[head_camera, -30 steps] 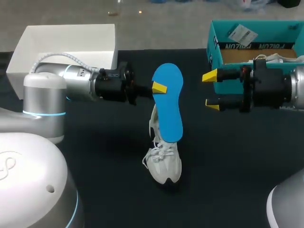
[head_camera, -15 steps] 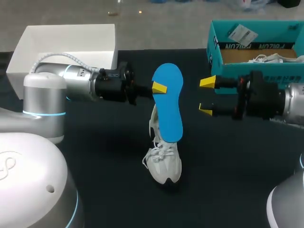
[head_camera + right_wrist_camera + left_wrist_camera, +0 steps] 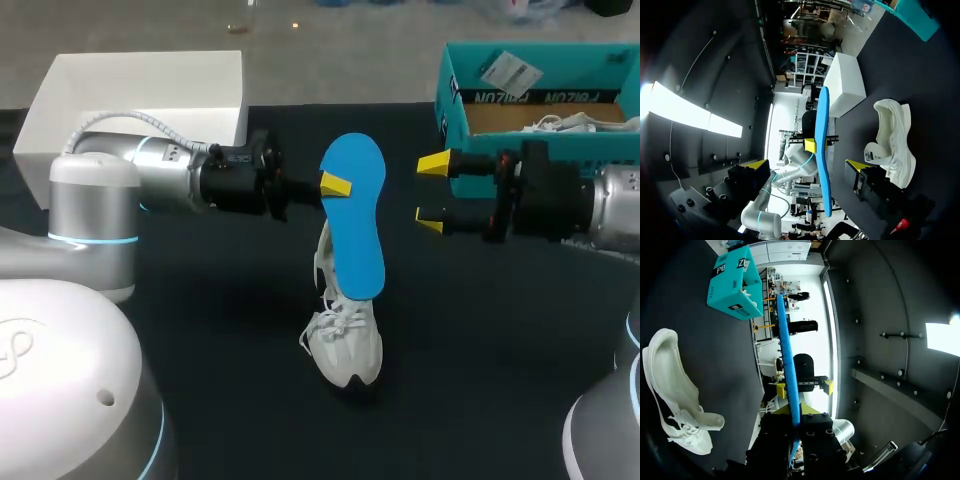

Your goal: Take the shoe out of the shoebox, open the shoe tongue, remove and reinsert the insole, then place the shoe into the shoebox

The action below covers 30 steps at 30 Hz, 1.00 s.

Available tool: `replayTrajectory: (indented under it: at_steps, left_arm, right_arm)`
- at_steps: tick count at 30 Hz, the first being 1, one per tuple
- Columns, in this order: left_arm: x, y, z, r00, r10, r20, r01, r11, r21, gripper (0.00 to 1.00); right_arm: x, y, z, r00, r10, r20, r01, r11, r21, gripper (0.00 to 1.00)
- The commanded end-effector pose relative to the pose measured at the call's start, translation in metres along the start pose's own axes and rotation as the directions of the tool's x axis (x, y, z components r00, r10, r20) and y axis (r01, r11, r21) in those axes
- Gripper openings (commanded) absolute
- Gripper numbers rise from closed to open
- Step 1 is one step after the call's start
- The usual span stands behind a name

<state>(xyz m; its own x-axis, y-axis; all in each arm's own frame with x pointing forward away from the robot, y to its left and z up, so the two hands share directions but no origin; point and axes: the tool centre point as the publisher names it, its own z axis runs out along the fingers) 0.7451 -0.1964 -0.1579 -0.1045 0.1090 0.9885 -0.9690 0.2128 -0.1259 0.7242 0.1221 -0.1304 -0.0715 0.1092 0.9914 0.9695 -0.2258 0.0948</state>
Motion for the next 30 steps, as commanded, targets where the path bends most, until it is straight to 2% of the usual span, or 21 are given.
replayTrajectory:
  at_steps: [1,5,6,8,10,12,14,15,26,27,28,30]
  left_arm:
    - [0.000,0.001,0.000,1.000,-0.001,0.004,0.001,1.000,-0.001,0.00]
    - [0.000,0.001,0.000,1.000,-0.001,0.004,0.001,1.000,-0.001,0.00]
    - [0.001,-0.002,-0.002,0.991,0.108,0.078,-0.107,0.994,-0.007,0.00]
    - [0.004,-0.004,-0.008,0.957,0.272,0.104,-0.277,0.960,0.039,0.00]
    - [0.010,-0.005,-0.013,0.874,0.464,0.143,-0.474,0.880,0.039,0.00]
    - [0.016,-0.005,-0.016,0.808,0.572,0.138,-0.583,0.810,0.055,0.00]
    - [0.024,-0.008,-0.016,0.788,0.599,0.142,-0.612,0.787,0.075,0.00]
    - [0.030,-0.010,-0.016,0.817,0.571,0.085,-0.577,0.809,0.113,0.00]
    - [0.030,-0.010,-0.016,0.817,0.571,0.085,-0.577,0.809,0.113,0.00]
    - [0.026,-0.013,-0.016,0.760,0.635,0.137,-0.648,0.757,0.086,0.00]
    - [0.021,-0.015,-0.017,0.653,0.737,0.176,-0.746,0.666,-0.021,0.00]
    - [0.015,-0.020,-0.020,0.506,0.842,0.186,-0.841,0.529,-0.112,0.00]
  right_arm:
    - [0.000,0.000,0.002,1.000,0.000,0.001,0.000,1.000,-0.003,1.00]
    - [0.000,0.000,0.002,1.000,0.000,0.001,0.000,1.000,-0.003,1.00]
    - [0.000,0.000,0.002,1.000,0.000,0.001,0.000,1.000,-0.003,1.00]
    - [0.000,0.000,0.002,1.000,0.000,0.001,0.000,1.000,-0.003,1.00]
    - [0.000,0.000,0.002,1.000,0.000,0.001,0.000,1.000,-0.003,1.00]
    - [0.000,0.000,0.002,1.000,0.000,0.001,0.000,1.000,-0.003,1.00]
    - [0.000,0.000,0.002,1.000,0.000,0.001,0.000,1.000,-0.003,1.00]
    - [0.000,0.000,0.002,1.000,0.000,0.001,0.000,1.000,-0.003,1.00]
    - [0.000,0.000,0.002,1.000,0.000,0.001,0.000,1.000,-0.003,1.00]
    - [0.000,0.000,0.002,1.000,0.000,0.001,0.000,1.000,-0.003,1.00]
    - [0.000,0.000,0.002,1.000,0.000,0.001,0.000,1.000,-0.003,1.00]
    - [0.000,0.000,0.002,1.000,0.000,0.001,0.000,1.000,-0.003,1.00]
